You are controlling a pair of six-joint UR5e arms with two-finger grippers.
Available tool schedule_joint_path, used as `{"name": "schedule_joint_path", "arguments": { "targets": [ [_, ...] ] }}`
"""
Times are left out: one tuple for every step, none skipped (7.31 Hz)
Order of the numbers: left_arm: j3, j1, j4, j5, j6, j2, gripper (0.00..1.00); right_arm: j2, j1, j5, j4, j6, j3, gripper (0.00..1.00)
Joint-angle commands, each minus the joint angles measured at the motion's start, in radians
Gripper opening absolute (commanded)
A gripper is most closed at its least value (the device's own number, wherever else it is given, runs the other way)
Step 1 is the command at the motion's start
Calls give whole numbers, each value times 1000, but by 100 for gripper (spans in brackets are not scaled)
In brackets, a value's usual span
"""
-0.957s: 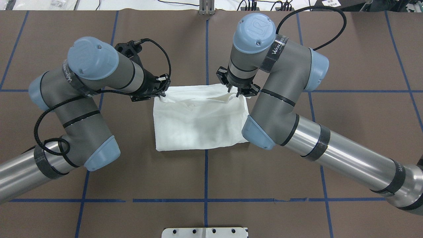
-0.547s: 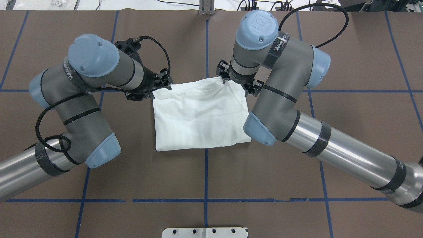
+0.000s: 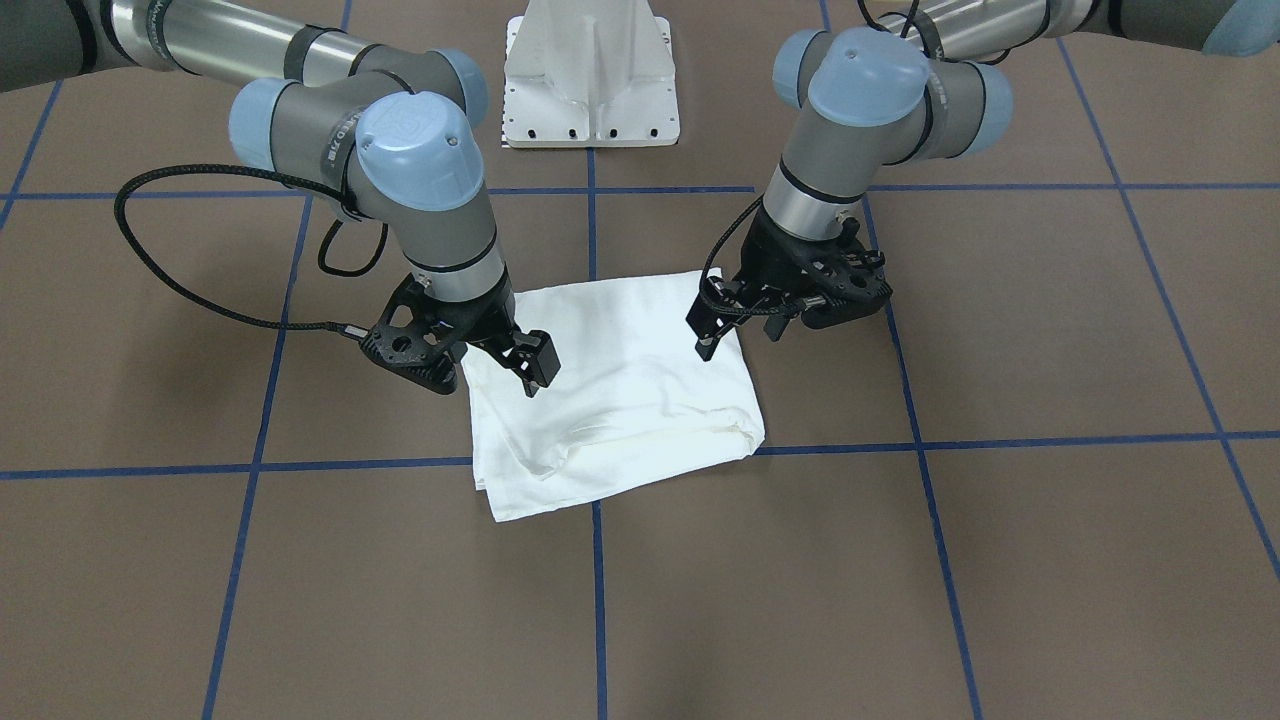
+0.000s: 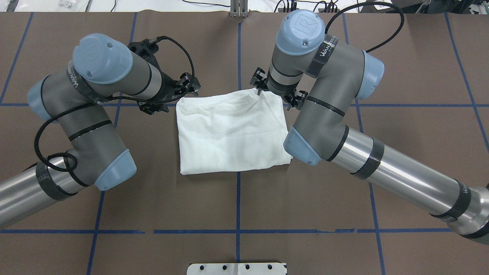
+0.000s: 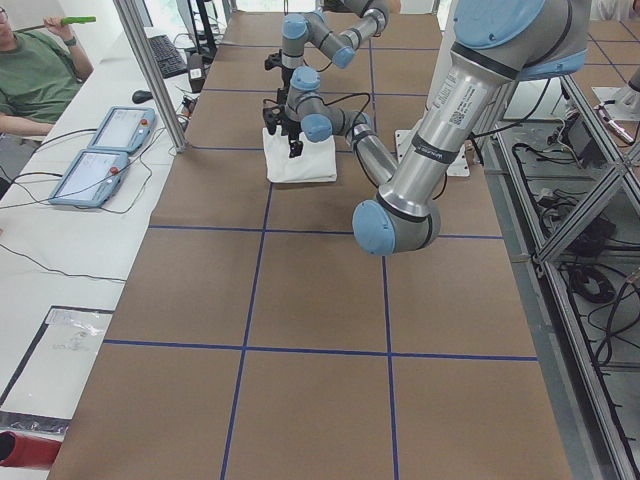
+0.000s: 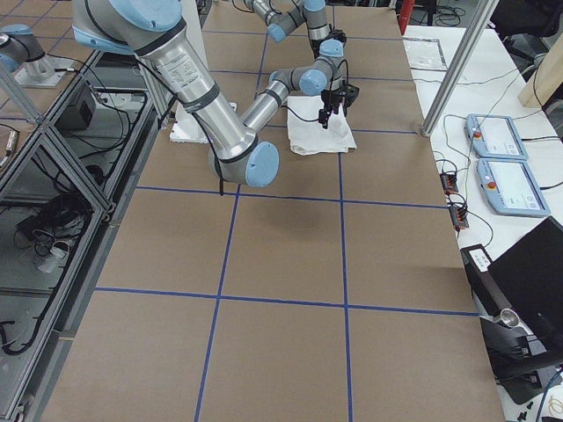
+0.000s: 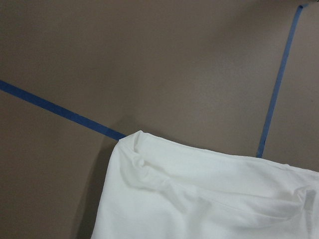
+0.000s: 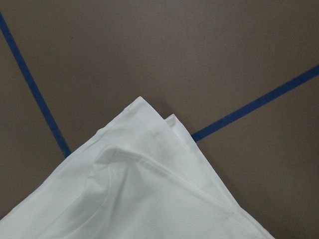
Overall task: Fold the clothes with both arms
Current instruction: 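Lower the held corners onto the far edge of the shirt with both grippers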
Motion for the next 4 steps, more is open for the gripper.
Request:
{"name": "schedule_joint_path", "arguments": {
  "targets": [
    [-39,-26,2,-2,115,38,100,38,2,-15,167,-8,-170,100],
    [-71,-33,2,-4,145,77,100,81,11,-15,169,-3,-213,100],
    [-85,-42,2,-4,165,92,100,113,11,-16,168,-3,-266,98],
    [-88,-46,2,-4,169,100,100,153,11,-14,169,1,-319,96]
  ]
}}
